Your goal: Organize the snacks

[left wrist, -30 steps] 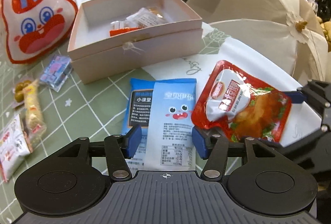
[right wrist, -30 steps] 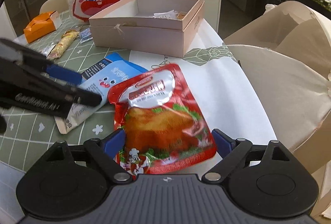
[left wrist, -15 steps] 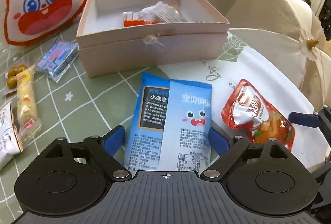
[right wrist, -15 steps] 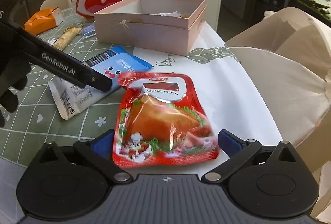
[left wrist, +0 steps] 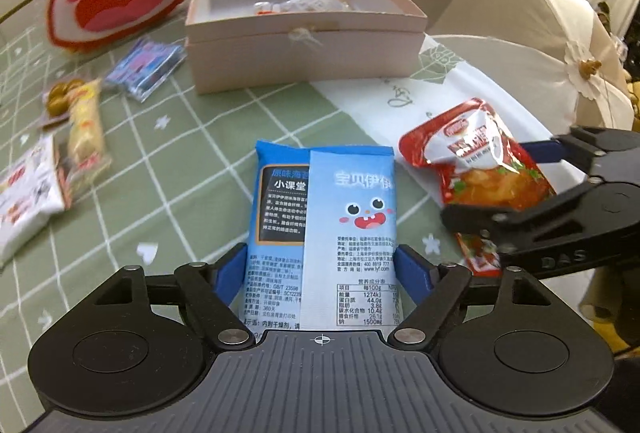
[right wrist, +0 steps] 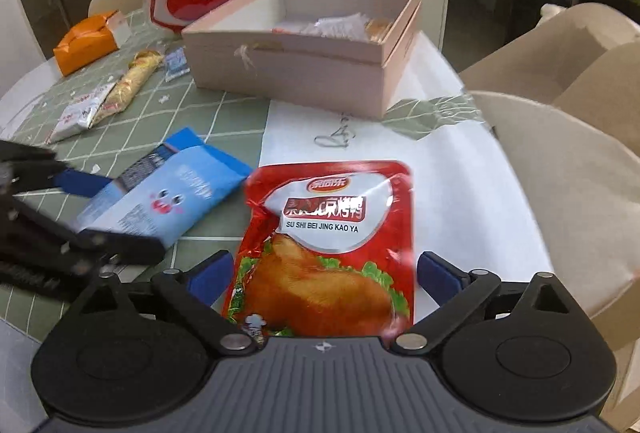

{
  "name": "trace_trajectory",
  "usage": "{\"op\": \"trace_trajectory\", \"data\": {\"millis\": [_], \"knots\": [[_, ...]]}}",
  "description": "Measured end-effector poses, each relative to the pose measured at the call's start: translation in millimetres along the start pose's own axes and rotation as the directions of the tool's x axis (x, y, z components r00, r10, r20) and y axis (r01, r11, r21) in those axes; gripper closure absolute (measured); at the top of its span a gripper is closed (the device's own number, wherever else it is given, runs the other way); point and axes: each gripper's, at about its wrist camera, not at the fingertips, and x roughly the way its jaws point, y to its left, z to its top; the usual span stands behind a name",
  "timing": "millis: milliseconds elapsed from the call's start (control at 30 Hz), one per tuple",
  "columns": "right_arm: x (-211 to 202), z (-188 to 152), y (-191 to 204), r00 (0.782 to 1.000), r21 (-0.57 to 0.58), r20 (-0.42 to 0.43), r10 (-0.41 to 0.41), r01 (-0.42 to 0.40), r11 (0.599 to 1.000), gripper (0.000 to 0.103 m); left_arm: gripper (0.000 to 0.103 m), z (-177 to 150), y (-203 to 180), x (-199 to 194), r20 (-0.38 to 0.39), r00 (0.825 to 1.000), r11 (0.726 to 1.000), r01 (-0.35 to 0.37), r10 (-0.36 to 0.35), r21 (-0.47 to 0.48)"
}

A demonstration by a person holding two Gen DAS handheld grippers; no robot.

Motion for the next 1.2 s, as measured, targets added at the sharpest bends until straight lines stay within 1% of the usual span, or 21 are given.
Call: {"op": "trace_trajectory", "data": {"millis": [67,100,133,167,200,233,300,433,600,667,767,800,900,933,1000,1067,1100,1133,1167,1200], "knots": [[0,1,8,1.000,-0.038,-0.005,-0.007,0.006,0.999,0.007,0.019,-4,1,-4,0.004,1.000,1.000,0.002,-0.002,-0.019],[-1,1,11,1.000,-0.054,-0.006,0.003,-0.003,0.999,0.010,0.019,-6,2,-6,0.007,1.000,1.000,0.004,-0.004,-0.028],[-4,0,13,1.000,-0.069,-0.003,0.014,-0.014,0.997,0.016,0.019,-7,3,-8,0.010,1.000,0.999,0.004,-0.004,-0.037],[-7,1,15,1.000,-0.080,0.005,0.021,-0.020,0.997,0.019,0.019,-7,2,-10,0.014,1.000,0.999,0.003,-0.003,-0.043],[-10,3,15,1.000,-0.088,0.009,0.029,-0.028,0.996,0.029,0.019,-8,2,-12,0.019,1.000,0.999,0.002,-0.001,-0.049],[-13,5,15,0.999,-0.096,0.007,0.046,-0.045,0.994,0.032,0.019,-8,3,-14,0.026,1.000,0.998,0.002,-0.001,-0.055],[-18,9,15,0.997,-0.109,0.010,0.074,-0.073,0.991,0.044,0.019,-8,3,-18,0.038,0.999,0.998,0.003,0.000,-0.063],[-22,12,13,0.996,-0.122,0.006,0.092,-0.090,0.988,0.048,0.019,-8,5,-23,0.056,0.998,0.996,0.006,-0.001,-0.086],[-27,8,9,0.995,-0.100,0.024,0.096,-0.094,0.991,0.051,0.019,-12,8,-24,0.046,0.999,0.992,0.015,-0.009,-0.123],[-32,7,6,0.993,-0.077,0.041,0.113,-0.110,0.991,0.056,0.019,-13,8,-23,0.041,0.999,0.991,0.011,-0.006,-0.134],[-41,8,1,0.989,-0.065,0.066,0.133,-0.129,0.990,0.067,0.019,-15,11,-22,0.036,0.999,0.988,0.007,-0.002,-0.152],[-44,9,1,0.988,-0.065,0.075,0.133,-0.128,0.990,0.074,0.019,-15,11,-22,0.036,0.999,0.988,0.009,-0.003,-0.155],[-50,14,-4,0.984,-0.056,0.075,0.161,-0.157,0.986,0.077,0.019,-17,11,-21,0.041,0.999,0.987,0.012,-0.006,-0.161],[-52,14,-4,0.982,-0.050,0.071,0.172,-0.169,0.984,0.078,0.019,-17,11,-19,0.038,0.999,0.987,0.015,-0.009,-0.163],[-49,15,-4,0.980,-0.030,0.035,0.197,-0.196,0.980,0.077,0.019,-18,10,-15,0.027,1.000,0.986,0.020,-0.015,-0.167],[-39,13,0,0.985,-0.022,-0.001,0.170,-0.170,0.985,0.064,0.019,-20,8,-13,0.024,1.000,0.987,0.013,-0.009,-0.162],[-32,11,3,0.991,-0.019,-0.011,0.131,-0.131,0.991,0.045,0.019,-20,8,-14,0.027,1.000,0.987,0.010,-0.006,-0.162],[-27,9,6,0.996,-0.002,-0.014,0.088,-0.088,0.996,0.035,0.019,-20,9,-16,0.034,0.999,0.986,0.005,0.001,-0.166],[-22,8,7,0.997,0.034,-0.018,0.071,-0.070,0.997,0.033,0.019,-20,10,-19,0.041,0.999,0.985,-0.013,0.021,-0.170],[-20,8,7,0.997,0.074,-0.022,0.077,-0.075,0.994,0.029,0.019,-20,12,-21,0.049,0.998,0.984,-0.037,0.046,-0.173]]}}
